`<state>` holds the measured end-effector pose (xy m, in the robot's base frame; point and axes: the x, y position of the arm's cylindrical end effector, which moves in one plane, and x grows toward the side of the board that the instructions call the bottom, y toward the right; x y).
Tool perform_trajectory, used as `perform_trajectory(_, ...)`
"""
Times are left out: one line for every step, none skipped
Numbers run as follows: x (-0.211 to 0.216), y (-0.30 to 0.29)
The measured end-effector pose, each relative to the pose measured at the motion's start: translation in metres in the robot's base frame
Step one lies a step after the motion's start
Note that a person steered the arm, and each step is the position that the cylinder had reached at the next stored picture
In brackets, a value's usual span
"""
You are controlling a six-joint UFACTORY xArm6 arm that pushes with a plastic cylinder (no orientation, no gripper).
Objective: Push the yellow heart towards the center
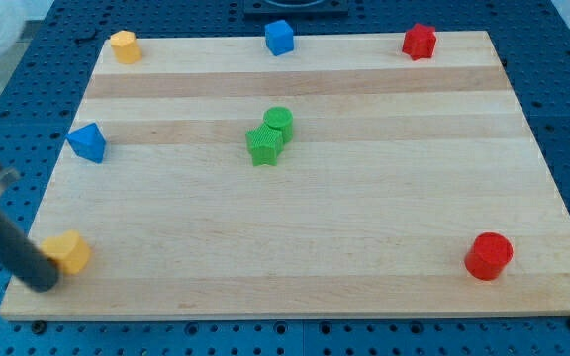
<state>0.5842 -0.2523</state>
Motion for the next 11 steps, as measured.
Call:
perform_trajectory(-0.026,0.037)
perform_trajectory(-0.055,0.074)
perform_trajectory(-0.054,0.078)
perform_trajectory(-0.023,0.060)
perform_trajectory(-0.006,0.012)
perform_trajectory(-0.014,-0.042)
perform_trajectory(-0.034,-0.028)
perform_trajectory(-0.052,0.012)
perform_trajectory(-0.068,0.062)
perform_trajectory(-0.085,0.110)
perform_trajectory(-0.087,0.130)
